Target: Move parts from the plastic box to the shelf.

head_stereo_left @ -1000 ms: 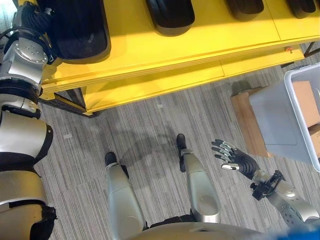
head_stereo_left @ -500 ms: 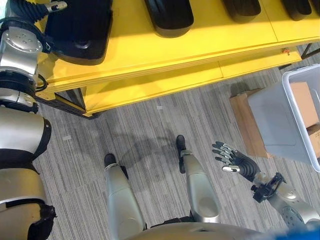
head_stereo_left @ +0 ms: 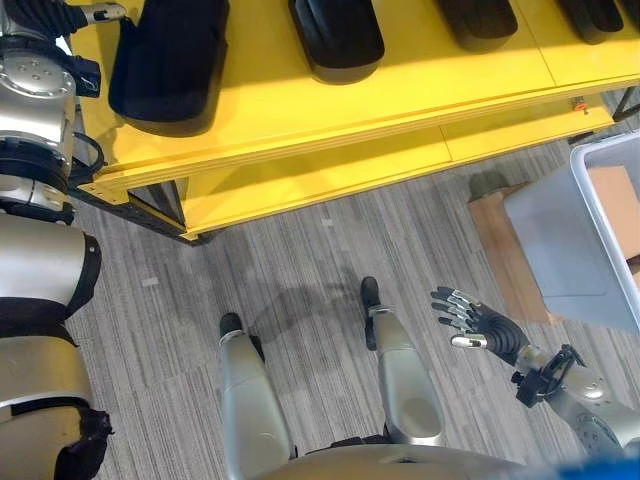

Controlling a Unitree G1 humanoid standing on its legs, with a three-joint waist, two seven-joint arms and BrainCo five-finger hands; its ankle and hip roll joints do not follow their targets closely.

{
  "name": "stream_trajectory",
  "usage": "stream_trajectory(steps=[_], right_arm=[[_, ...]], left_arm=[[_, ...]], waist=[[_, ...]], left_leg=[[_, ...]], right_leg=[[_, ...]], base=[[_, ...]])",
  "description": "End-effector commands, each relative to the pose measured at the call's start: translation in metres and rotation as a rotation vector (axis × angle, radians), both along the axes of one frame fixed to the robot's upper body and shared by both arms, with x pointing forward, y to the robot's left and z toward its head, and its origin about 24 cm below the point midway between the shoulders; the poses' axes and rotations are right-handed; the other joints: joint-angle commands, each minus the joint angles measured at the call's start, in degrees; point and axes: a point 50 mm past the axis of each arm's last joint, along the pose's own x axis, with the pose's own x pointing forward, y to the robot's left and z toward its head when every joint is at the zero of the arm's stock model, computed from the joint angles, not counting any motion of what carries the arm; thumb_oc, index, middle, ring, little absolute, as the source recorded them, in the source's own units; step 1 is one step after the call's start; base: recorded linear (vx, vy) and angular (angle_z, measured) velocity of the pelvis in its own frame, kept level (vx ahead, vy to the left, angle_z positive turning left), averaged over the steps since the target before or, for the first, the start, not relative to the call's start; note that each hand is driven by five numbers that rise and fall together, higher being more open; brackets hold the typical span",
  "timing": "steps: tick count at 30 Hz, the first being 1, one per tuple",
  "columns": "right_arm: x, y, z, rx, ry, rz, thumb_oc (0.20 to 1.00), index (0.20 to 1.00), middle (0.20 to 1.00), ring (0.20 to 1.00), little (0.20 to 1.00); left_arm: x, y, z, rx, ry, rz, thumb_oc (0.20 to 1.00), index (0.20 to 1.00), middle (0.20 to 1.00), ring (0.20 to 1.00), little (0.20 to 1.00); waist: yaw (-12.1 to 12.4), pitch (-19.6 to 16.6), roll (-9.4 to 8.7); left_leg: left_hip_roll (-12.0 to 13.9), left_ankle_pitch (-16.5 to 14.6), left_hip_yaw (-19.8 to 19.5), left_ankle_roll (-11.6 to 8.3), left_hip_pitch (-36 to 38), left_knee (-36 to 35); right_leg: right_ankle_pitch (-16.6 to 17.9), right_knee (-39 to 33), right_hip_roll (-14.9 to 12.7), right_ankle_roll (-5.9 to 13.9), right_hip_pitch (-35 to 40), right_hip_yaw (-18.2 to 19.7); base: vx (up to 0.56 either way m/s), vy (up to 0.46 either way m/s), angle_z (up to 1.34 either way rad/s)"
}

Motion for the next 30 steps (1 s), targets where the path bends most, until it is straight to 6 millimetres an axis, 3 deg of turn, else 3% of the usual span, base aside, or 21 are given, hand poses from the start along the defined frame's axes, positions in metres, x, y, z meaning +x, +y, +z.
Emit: stream_trajectory(steps=[1, 5, 7, 8, 10, 12, 14, 19, 26, 30], right_arm=[[0.002, -0.005, 0.01, 0.03, -0.064, -0.011, 1.0, 1.0, 1.0, 1.0, 1.0], [0.001, -0.003, 0.006, 0.035, -0.074, -0.025, 1.0, 1.0, 1.0, 1.0, 1.0], [-0.001, -0.006, 0.004, 0.024, -0.086, -0.043, 1.0, 1.0, 1.0, 1.0, 1.0], [-0.003, -0.01, 0.005, 0.006, -0.095, -0.065, 1.0, 1.0, 1.0, 1.0, 1.0], [-0.003, -0.011, 0.005, -0.003, -0.099, -0.066, 1.0, 1.0, 1.0, 1.0, 1.0], [-0.007, -0.014, 0.008, -0.003, -0.108, -0.075, 1.0, 1.0, 1.0, 1.0, 1.0], [-0.009, -0.017, 0.009, -0.006, -0.109, -0.084, 1.0, 1.0, 1.0, 1.0, 1.0], [-0.017, -0.024, 0.011, -0.025, -0.096, -0.093, 1.0, 1.0, 1.0, 1.0, 1.0], [-0.015, -0.026, 0.012, -0.026, -0.1, -0.106, 1.0, 1.0, 1.0, 1.0, 1.0], [-0.013, -0.026, 0.013, -0.027, -0.103, -0.114, 1.0, 1.0, 1.0, 1.0, 1.0]], left_arm=[[-0.022, 0.002, 0.017, 0.188, -0.129, -0.032, 1.0, 1.0, 1.0, 1.0, 1.0], [-0.033, -0.021, 0.001, 0.378, -0.132, -0.16, 1.0, 1.0, 1.0, 1.0, 1.0], [-0.048, -0.028, -0.024, 0.505, -0.095, -0.209, 1.0, 1.0, 1.0, 1.0, 1.0], [-0.063, -0.033, -0.051, 0.623, -0.014, -0.25, 1.0, 1.0, 1.0, 1.0, 1.0], [-0.069, -0.032, -0.067, 0.678, 0.049, -0.258, 1.0, 1.0, 1.0, 1.0, 1.0], [-0.076, -0.045, -0.099, 0.84, 0.187, -0.332, 1.0, 1.0, 1.0, 1.0, 1.0], [-0.08, -0.048, -0.11, 0.883, 0.233, -0.36, 1.0, 1.0, 1.0, 1.0, 1.0], [-0.086, -0.049, -0.168, 0.862, 0.424, -0.439, 1.0, 1.0, 1.0, 1.0, 1.0], [-0.072, -0.063, -0.188, 0.885, 0.408, -0.416, 1.0, 1.0, 1.0, 1.0, 1.0], [-0.063, -0.07, -0.201, 0.81, 0.414, -0.416, 1.0, 1.0, 1.0, 1.0, 1.0]], waist=[[0.9, -1.2, -0.24], [2.3, -0.2, 0.82], [3.4, 0.2, 1.41], [4.0, -0.1, 2.01], [3.9, -0.5, 2.33], [4.0, -1.5, 3.13], [4.2, -1.9, 3.48], [3.6, -3.0, 4.54], [3.1, -2.4, 4.36], [2.8, -2.2, 4.24]], left_leg=[[-0.7, 0.2, -0.5, 1.8, 1.2, 0.1], [-1.1, 1.1, -0.5, 1.63, 4.1, -2.3], [-1.4, 1.6, -0.4, 1.54, 6.2, -3.7], [-1.5, 1.8, -0.4, 1.58, 8.5, -5.0], [-1.6, 2.3, -0.2, 1.56, 9.9, -6.0], [-1.8, 2.7, 0.4, 1.45, 13.1, -8.2], [-1.9, 3.0, 0.5, 1.37, 14.1, -9.2], [-1.4, 4.2, 0.9, 1.08, 16.0, -11.3], [-1.0, 4.4, 0.8, 0.86, 15.7, -10.8], [-0.7, 4.4, 0.9, 0.8, 15.5, -10.4]], right_leg=[[-0.2, -1.2, -2.9, -1.34, 2.1, -0.1], [-0.3, -1.9, -3.7, -1.49, 4.9, -0.8], [-0.5, -2.3, -4.1, -1.6, 6.8, -1.2], [-0.8, -2.7, -4.4, -1.6, 8.6, -1.3], [-0.8, -3.2, -4.6, -1.53, 9.8, -1.5], [-1.2, -3.7, -5.0, -1.36, 12.4, -1.9], [-1.1, -4.2, -4.9, -1.34, 13.2, -1.9], [-1.9, -3.5, -4.7, -1.42, 13.9, -2.0], [-2.7, -1.5, -4.2, -1.77, 12.8, -1.3], [-3.1, -0.4, -3.8, -2.02, 12.0, -1.0]], base=[[0.0, -0.006, 0.12], [-0.01, -0.013, 0.09], [0.02, -0.015, 0.23], [0.04, -0.025, 0.2], [0.04, -0.016, 0.15], [0.05, -0.019, 0.06], [0.02, -0.011, -0.02], [0.01, -0.026, -0.07], [0.0, -0.004, 0.0], [-0.01, -0.02, -0.06]])
